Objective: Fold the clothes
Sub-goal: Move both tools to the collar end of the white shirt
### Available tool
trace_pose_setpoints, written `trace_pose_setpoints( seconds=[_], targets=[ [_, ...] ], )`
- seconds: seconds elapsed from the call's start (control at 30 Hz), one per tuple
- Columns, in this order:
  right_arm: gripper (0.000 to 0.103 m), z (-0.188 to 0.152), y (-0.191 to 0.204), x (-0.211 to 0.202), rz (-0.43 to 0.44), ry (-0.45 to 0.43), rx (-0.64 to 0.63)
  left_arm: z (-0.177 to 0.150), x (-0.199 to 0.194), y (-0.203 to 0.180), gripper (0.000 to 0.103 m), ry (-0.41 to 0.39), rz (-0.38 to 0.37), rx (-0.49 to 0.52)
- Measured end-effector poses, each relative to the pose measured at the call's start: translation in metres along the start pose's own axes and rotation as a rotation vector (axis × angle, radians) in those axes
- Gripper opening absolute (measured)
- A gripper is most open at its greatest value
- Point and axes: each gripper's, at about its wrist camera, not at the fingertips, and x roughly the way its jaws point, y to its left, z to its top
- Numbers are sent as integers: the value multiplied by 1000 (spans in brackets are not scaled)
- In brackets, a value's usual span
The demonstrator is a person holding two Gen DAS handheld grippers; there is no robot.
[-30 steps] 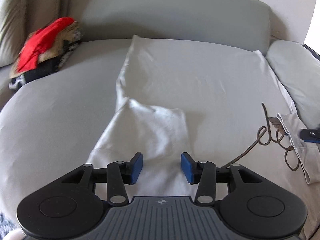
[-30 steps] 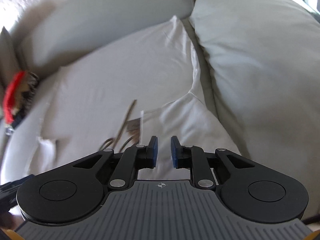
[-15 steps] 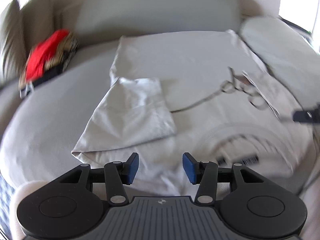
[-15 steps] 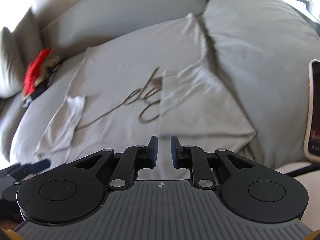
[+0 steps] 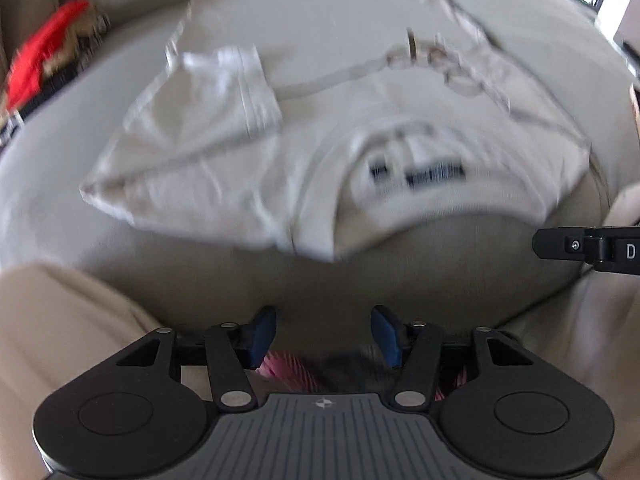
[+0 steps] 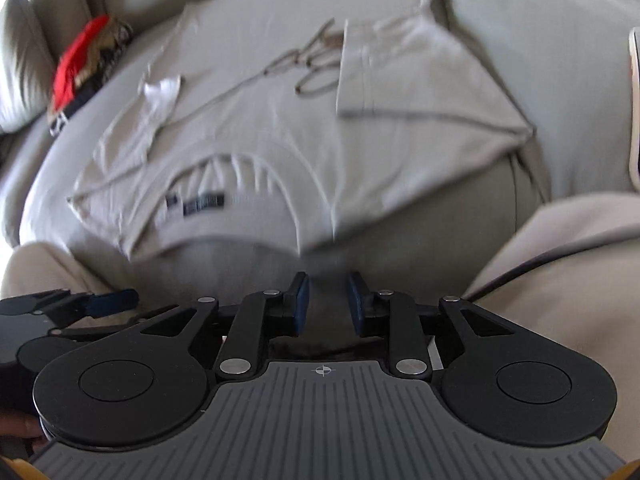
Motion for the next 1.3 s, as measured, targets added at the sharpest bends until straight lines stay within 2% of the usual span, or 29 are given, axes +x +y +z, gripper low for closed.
trace_pose_setpoints(
  seconds=[0.1,0.17,0.23,0.37,0.43,0.57,0.7,0.83,0.9,0.97,1.03,1.13,1.27,1.3],
  targets=[
    [29,5,1,-18,44,-55,18,-4,-8,-1,53,-5,-13,14],
    [36,8,1,-30,73,-93,30,2,-22,3,54,-54,-8,8],
    [52,18,3,-50,97,-158,33,13,-41,10,55,-120,-11,-22],
    [64,45,5,-100,142,-316,47,39,-88,30,58,-287,-11,-77],
    [76,62,6,-124,157,-400,59,55,-115,44,63,-384,-8,-104],
    [78,96,12,-162,111,-537,53,91,-156,75,66,-547,28,-173],
    [78,145,10,-176,69,-596,86,138,-166,103,66,-615,60,-217],
    [79,198,0,-163,72,-584,147,193,-142,130,64,-578,-9,-262],
    [79,231,-4,-141,55,-552,157,219,-120,144,64,-554,-55,-290],
    [78,258,-15,-110,74,-508,178,245,-91,156,61,-536,-71,-312],
    [72,287,-33,-73,84,-453,228,267,-60,165,59,-518,-60,-313],
    [55,327,-62,-16,90,-382,300,301,-8,184,48,-474,-53,-353],
    [52,363,-97,49,99,-370,335,340,62,218,46,-411,-117,-450],
    [47,369,-105,61,119,-370,351,348,77,227,46,-398,-141,-476]
  ],
)
